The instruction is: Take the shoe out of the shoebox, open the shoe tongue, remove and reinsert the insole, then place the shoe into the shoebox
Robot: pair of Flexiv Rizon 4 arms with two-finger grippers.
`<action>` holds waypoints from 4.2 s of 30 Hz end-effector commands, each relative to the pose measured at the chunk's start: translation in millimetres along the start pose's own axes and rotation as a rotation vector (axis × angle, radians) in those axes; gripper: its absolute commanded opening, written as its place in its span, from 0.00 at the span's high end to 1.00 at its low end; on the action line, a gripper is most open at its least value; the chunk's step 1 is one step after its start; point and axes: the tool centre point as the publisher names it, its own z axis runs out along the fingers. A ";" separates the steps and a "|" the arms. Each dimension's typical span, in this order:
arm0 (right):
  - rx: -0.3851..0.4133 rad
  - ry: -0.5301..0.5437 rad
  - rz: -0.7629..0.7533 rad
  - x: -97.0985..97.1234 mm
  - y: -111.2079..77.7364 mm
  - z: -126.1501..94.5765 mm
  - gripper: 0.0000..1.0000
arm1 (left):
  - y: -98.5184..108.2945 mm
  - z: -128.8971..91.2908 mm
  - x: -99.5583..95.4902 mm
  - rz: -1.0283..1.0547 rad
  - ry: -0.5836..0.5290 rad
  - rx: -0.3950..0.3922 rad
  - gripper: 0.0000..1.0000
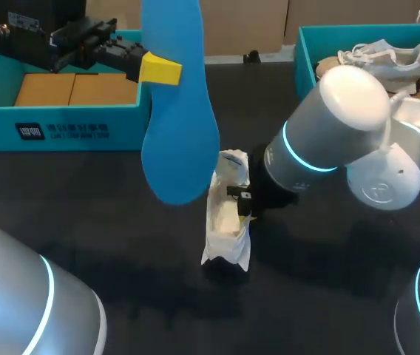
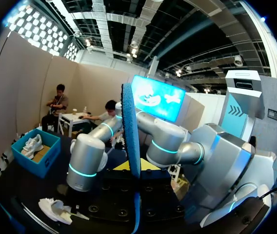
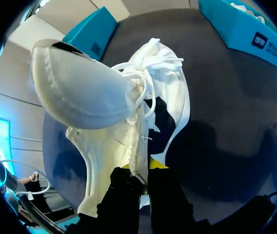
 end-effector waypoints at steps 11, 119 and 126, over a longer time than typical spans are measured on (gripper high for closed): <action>0.038 0.046 -0.027 -6.1 2.1 21.9 1.00 | -0.6 0.5 -1.0 0.000 0.002 -0.003 1.00; 0.033 0.982 -0.010 -16.2 73.5 -179.5 0.00 | 55.0 29.0 -109.6 1.517 -0.369 0.018 1.00; 0.033 0.982 -0.010 -16.2 73.5 -179.5 0.00 | 61.9 30.1 -126.7 1.590 -0.319 0.027 1.00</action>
